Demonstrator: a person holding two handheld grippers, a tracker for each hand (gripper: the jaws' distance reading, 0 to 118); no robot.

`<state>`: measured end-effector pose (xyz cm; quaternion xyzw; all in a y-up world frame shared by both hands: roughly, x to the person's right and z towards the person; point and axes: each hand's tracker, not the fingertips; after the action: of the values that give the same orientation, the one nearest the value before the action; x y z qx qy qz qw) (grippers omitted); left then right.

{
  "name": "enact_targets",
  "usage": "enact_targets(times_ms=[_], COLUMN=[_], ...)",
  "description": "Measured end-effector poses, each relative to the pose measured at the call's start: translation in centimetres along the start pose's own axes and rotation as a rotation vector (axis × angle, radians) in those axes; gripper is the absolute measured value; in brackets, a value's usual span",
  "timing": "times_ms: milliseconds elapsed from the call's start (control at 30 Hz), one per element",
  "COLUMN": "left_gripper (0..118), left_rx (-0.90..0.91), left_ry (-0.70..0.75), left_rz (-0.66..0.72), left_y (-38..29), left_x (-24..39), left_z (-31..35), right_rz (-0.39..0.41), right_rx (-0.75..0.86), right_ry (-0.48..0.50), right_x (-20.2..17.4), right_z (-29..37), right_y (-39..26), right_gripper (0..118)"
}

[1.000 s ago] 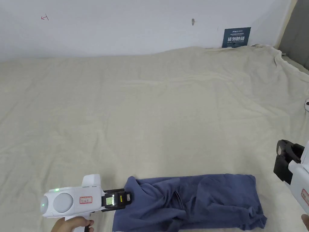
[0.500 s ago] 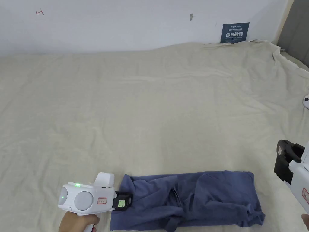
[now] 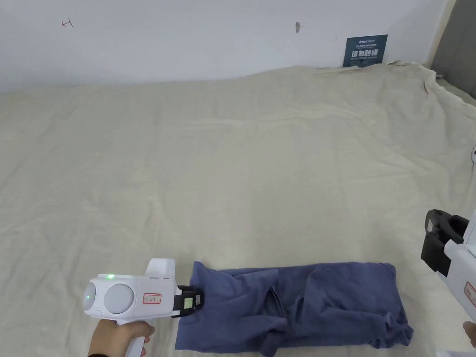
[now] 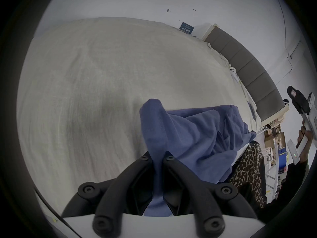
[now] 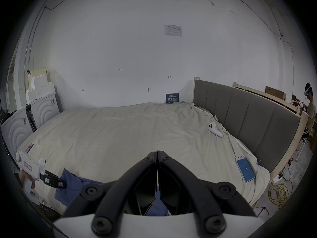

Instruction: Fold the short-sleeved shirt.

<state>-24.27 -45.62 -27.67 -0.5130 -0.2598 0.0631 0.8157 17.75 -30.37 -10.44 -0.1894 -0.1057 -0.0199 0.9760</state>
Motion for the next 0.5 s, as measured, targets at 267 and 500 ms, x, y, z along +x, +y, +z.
enact_targets(times_ms=[267, 500], left_gripper=[5, 5], left_rx=[0.013, 0.043], left_ry=[0.019, 0.096], left_rz=[0.045, 0.144], left_y=[1.2, 0.7], left_x=[-1.3, -6.1], left_z=[2.5, 7.5], right_rz=[-0.002, -0.001], right_rx=[-0.001, 0.005], right_ry=[-0.002, 0.005], right_x=[0.4, 0.4], right_z=[0.1, 0.0], right_y=[0.1, 0.3], right_gripper=[0, 0])
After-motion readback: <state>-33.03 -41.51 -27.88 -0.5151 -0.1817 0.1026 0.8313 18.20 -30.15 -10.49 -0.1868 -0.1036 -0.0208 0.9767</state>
